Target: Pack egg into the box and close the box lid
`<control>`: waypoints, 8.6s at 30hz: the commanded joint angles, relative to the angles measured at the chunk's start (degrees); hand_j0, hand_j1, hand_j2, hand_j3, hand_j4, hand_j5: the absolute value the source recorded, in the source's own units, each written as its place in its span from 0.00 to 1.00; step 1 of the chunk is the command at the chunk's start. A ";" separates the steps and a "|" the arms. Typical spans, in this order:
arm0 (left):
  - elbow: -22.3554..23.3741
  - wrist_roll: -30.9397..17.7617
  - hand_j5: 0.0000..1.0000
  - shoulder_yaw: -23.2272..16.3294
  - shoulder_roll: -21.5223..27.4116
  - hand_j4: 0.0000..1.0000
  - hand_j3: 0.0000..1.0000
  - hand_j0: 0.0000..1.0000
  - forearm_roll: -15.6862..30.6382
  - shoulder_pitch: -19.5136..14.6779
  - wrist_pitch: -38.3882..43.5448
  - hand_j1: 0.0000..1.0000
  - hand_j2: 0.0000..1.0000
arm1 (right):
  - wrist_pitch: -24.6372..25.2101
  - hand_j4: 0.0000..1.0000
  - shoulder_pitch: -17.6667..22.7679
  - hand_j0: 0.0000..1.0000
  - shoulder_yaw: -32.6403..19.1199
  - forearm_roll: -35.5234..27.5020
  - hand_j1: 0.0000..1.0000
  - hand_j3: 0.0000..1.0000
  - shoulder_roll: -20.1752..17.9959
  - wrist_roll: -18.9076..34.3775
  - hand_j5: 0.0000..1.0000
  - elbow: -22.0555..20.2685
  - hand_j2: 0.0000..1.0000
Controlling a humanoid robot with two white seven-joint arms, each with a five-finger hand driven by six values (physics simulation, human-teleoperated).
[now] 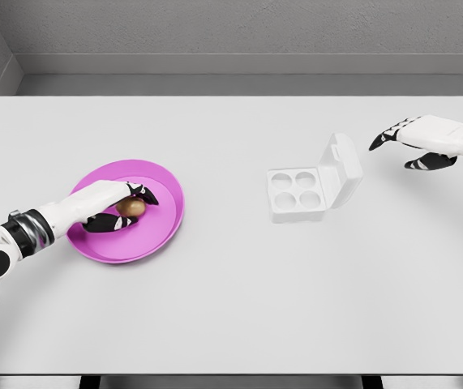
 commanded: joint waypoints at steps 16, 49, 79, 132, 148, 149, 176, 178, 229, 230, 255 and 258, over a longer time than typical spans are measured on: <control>0.00 0.02 0.41 0.27 0.12 0.41 0.41 0.41 0.27 0.35 0.05 0.41 0.41 | 0.14 0.74 -0.35 0.74 0.75 -0.25 0.74 0.74 -0.06 -0.02 0.74 0.42 0.74; -6.59 0.02 0.23 0.27 -1.46 0.23 0.23 0.23 0.27 -2.55 0.14 0.23 0.23 | 0.14 0.74 -0.70 0.74 0.75 -0.34 0.74 0.74 -0.06 -0.02 0.74 0.16 0.74; -6.41 0.02 0.21 -7.11 -11.04 0.21 0.21 0.21 -4.74 -8.44 0.05 0.21 0.21 | 0.14 0.74 -0.70 0.74 0.75 -0.43 0.74 0.74 -0.15 -0.02 0.74 -0.02 0.74; 2.99 0.02 0.17 -17.92 -26.77 0.17 0.17 0.17 -16.26 -16.61 -0.12 0.17 0.17 | 0.14 0.74 -0.70 0.74 0.84 -0.25 0.74 0.74 -0.15 -0.02 0.74 0.24 0.74; 10.99 0.02 0.18 -19.59 -27.83 0.18 0.18 0.18 -16.17 -21.45 -0.65 0.18 0.18 | 0.14 0.74 -0.70 0.74 0.84 -0.25 0.74 0.74 -0.15 -0.02 0.74 -0.11 0.74; 10.99 0.02 0.18 -19.59 -27.83 0.18 0.18 0.18 -16.17 -21.53 -0.74 0.18 0.18 | 0.14 0.74 -0.70 0.74 0.84 -0.25 0.74 0.74 -0.15 -0.02 0.74 -0.02 0.74; 11.69 0.02 0.63 -20.39 -27.83 0.63 0.63 0.63 -16.08 -21.53 -0.74 0.63 0.63 | 0.14 0.74 -0.70 0.74 0.84 -0.34 0.74 0.74 -0.24 -0.11 0.74 -0.19 0.74; 11.69 0.02 0.63 -20.39 -27.83 0.63 0.63 0.63 -16.08 -21.53 -0.91 0.63 0.63 | 0.14 0.74 -0.70 0.74 0.84 -0.34 0.74 0.74 -0.24 -0.02 0.74 -0.19 0.74; -5.27 0.02 1.00 26.90 -5.94 1.00 1.00 1.00 19.51 8.79 -20.53 1.00 1.00 | 0.14 0.68 -1.67 0.68 4.97 0.54 0.68 0.68 2.40 -0.02 0.68 -4.94 0.68; -5.36 0.02 1.00 26.81 -6.03 1.00 1.00 1.00 19.51 8.79 -20.53 1.00 1.00 | 0.14 0.68 -1.67 0.68 4.97 0.54 0.68 0.68 2.49 -0.02 0.68 -5.38 0.68; -5.62 0.02 1.00 26.55 -6.47 1.00 1.00 1.00 19.25 8.96 -20.53 1.00 1.00 | 0.14 0.71 -2.20 0.71 3.22 -6.93 0.71 0.71 -7.00 -0.02 0.71 -23.75 0.71; -5.62 0.02 1.00 26.37 -6.47 1.00 1.00 1.00 19.25 9.05 -20.53 1.00 1.00 | 0.14 0.83 -2.11 0.83 2.77 -9.39 0.83 0.83 -10.87 -0.37 0.83 -23.22 0.83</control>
